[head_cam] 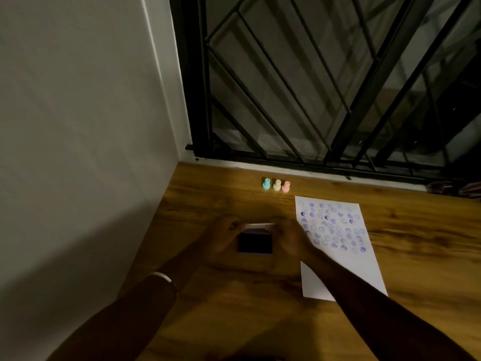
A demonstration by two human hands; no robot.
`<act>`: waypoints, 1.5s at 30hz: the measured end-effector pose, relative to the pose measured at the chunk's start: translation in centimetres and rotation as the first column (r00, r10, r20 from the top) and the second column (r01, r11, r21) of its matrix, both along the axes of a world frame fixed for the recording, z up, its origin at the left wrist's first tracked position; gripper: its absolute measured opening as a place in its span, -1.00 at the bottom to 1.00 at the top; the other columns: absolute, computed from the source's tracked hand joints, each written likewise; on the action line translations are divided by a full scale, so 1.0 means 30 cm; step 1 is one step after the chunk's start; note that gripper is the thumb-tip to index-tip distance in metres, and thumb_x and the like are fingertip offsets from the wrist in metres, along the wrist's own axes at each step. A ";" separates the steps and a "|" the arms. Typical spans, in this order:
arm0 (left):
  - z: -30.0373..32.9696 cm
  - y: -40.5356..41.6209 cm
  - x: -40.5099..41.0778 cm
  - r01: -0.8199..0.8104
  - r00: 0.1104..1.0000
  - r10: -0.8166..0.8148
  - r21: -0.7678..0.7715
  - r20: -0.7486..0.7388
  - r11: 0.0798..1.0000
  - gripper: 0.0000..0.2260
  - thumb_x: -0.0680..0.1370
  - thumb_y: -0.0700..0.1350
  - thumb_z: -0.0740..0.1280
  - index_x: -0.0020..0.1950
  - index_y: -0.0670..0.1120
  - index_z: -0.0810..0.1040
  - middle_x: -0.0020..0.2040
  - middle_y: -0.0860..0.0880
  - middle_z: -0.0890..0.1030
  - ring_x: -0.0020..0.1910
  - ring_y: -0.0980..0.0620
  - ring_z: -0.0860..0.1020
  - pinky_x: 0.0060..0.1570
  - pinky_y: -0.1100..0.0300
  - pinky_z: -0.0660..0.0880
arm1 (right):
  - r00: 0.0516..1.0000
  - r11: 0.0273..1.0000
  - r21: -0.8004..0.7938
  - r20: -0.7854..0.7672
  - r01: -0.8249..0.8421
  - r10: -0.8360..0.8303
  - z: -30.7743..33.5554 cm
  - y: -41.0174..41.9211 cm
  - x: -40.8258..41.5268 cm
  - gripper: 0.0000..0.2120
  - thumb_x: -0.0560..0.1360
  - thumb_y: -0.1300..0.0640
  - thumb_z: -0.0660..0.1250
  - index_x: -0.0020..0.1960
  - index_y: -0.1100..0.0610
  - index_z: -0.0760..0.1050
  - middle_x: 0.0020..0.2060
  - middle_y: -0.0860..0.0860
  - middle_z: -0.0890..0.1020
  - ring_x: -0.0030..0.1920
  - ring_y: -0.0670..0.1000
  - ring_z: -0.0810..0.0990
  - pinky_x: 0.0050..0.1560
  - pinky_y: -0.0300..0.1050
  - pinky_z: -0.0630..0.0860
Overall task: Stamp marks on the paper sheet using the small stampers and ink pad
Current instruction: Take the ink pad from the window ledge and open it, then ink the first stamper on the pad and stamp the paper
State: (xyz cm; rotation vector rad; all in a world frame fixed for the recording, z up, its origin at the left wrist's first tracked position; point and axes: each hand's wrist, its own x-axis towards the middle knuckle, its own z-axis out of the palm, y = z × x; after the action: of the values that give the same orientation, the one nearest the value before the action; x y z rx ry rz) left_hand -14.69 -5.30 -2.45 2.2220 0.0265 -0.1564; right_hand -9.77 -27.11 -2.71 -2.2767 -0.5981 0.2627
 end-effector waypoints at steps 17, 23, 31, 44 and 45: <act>-0.073 -0.024 0.093 -0.176 0.984 0.177 -0.018 0.033 0.984 -0.67 0.56 -0.08 0.35 0.31 -0.11 0.51 0.12 -0.13 0.62 0.10 -0.07 0.57 0.11 0.02 0.54 | 0.951 0.950 -0.074 -0.035 0.304 -0.307 -0.079 0.058 0.070 -0.87 0.55 0.11 0.30 0.08 0.08 0.54 -0.03 0.02 0.65 -0.01 0.00 0.61 -0.02 -0.14 0.53; -0.095 -0.023 0.094 -0.148 0.988 0.146 0.035 0.058 0.988 -0.73 0.58 -0.09 0.32 0.25 -0.13 0.55 0.08 -0.13 0.64 0.05 -0.09 0.59 0.06 0.03 0.54 | 0.943 0.939 -0.109 -0.039 0.325 -0.331 -0.086 0.064 0.078 -0.87 0.54 0.11 0.30 0.09 0.06 0.53 0.00 0.01 0.64 -0.01 0.00 0.59 -0.03 -0.10 0.54; -0.076 -0.022 0.097 -0.154 0.984 0.150 0.037 0.093 0.987 -0.74 0.61 -0.06 0.27 0.25 -0.12 0.54 0.11 -0.13 0.63 0.08 -0.08 0.58 0.07 0.04 0.53 | 0.937 0.932 -0.117 -0.028 0.344 -0.349 -0.047 0.058 0.085 -0.84 0.60 0.11 0.21 0.04 0.12 0.56 -0.06 0.03 0.65 -0.05 0.02 0.62 -0.01 -0.01 0.60; -0.025 -0.149 0.301 -0.059 0.991 0.060 -0.009 0.121 0.998 -0.82 0.61 -0.08 0.24 0.14 -0.04 0.58 0.10 -0.05 0.64 0.04 0.05 0.59 0.06 0.13 0.56 | 0.923 0.904 -0.198 0.145 0.380 -0.356 0.075 -0.016 0.313 -0.70 0.56 0.05 0.28 0.25 0.13 0.45 0.13 0.15 0.59 0.06 0.12 0.58 0.05 -0.01 0.57; -0.032 -0.157 0.310 -0.051 0.992 0.051 -0.009 0.117 0.999 -0.82 0.61 -0.06 0.23 0.14 -0.02 0.58 0.09 -0.03 0.64 0.03 0.07 0.59 0.05 0.11 0.57 | 0.925 0.901 -0.220 0.157 0.375 -0.347 0.075 -0.017 0.330 -0.68 0.55 0.06 0.29 0.26 0.14 0.44 0.13 0.16 0.59 0.05 0.12 0.58 0.04 -0.01 0.57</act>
State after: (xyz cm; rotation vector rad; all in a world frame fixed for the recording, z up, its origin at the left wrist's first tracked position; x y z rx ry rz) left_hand -5.40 -10.02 -3.41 2.2189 0.0187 0.0021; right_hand 0.14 -27.62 -0.46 -2.6034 -0.1934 0.0221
